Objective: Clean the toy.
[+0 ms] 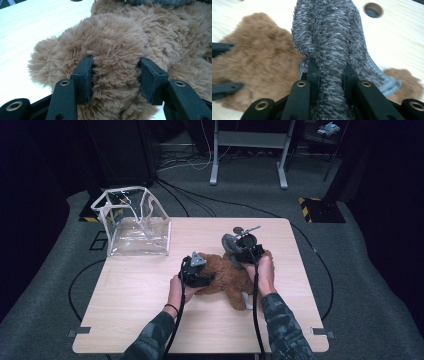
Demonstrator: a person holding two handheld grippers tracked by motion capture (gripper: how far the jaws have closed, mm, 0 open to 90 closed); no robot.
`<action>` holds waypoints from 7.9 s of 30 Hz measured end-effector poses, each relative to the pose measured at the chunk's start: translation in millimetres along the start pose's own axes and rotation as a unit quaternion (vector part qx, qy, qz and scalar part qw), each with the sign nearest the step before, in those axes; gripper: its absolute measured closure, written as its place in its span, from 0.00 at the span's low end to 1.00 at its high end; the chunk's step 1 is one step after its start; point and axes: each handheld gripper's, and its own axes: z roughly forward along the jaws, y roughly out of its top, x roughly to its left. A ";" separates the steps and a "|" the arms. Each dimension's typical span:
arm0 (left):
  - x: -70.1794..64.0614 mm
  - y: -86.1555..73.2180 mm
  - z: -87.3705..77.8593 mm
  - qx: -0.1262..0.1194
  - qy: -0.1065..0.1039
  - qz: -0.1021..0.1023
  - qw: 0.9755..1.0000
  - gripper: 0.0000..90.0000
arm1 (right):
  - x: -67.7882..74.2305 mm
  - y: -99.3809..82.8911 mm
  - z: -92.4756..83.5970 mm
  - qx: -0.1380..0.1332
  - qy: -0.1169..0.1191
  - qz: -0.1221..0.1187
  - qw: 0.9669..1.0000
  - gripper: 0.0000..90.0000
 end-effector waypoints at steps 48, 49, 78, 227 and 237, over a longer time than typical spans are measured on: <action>-0.5 -0.3 -3.1 0.001 -0.004 -0.011 1.000 0.54 | -18.5 -15.1 -13.4 -0.009 -0.006 0.024 1.000 0.83; -0.4 -0.5 -3.3 0.000 -0.006 -0.010 1.000 0.54 | -22.3 -17.6 -14.3 -0.007 -0.008 0.033 0.999 0.83; 0.3 -1.4 -5.0 0.001 -0.009 -0.023 1.000 0.53 | 39.6 2.4 6.1 0.004 0.018 -0.030 0.999 0.83; -4.6 3.4 -12.2 -0.006 0.008 -0.028 1.000 0.20 | -43.3 -71.8 -71.0 -0.076 -0.016 0.085 0.993 0.83; 2.9 4.5 -16.1 -0.002 0.012 -0.036 0.999 0.16 | -23.1 -71.6 -35.6 -0.037 -0.051 0.041 0.997 0.83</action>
